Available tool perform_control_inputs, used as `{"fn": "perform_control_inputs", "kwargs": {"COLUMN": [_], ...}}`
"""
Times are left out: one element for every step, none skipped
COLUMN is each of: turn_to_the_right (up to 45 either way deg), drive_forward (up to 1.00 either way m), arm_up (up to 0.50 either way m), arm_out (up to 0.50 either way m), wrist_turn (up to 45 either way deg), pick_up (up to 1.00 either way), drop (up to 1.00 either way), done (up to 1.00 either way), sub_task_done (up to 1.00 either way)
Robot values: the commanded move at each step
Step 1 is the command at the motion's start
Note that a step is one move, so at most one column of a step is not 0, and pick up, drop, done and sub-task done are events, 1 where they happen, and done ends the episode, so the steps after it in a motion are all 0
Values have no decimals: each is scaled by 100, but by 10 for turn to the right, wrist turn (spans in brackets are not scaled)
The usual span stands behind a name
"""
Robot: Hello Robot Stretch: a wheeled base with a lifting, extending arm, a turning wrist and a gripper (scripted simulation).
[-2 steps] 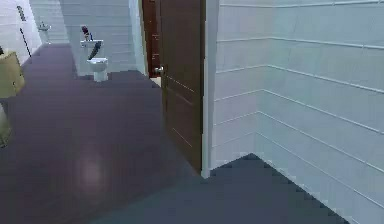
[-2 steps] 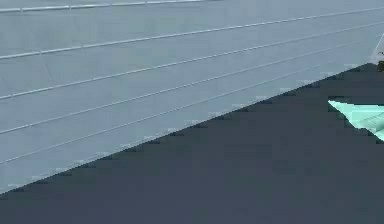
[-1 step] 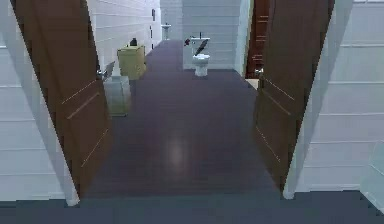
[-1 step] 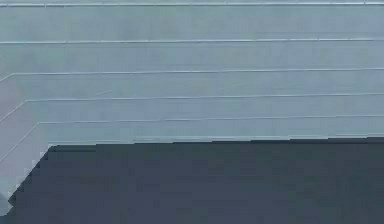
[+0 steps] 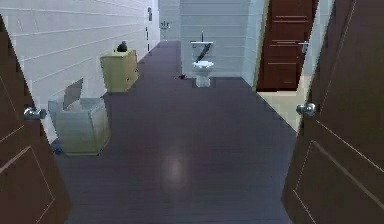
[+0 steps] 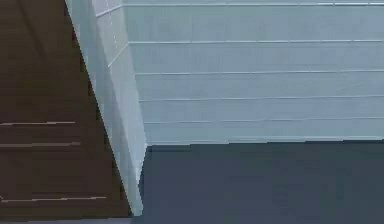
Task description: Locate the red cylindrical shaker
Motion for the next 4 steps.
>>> {"fn": "perform_control_inputs", "kwargs": {"turn_to_the_right": [0, 30, 0, 330], "drive_forward": [100, 0, 55, 0], "arm_up": [0, 0, 0, 0], "arm_out": [0, 0, 0, 0], "wrist_turn": [0, 0, 0, 0], "pick_up": [0, 0, 0, 0], "drop": [0, 0, 0, 0], "done": [0, 0, 0, 0], "sub_task_done": [0, 0, 0, 0]}}
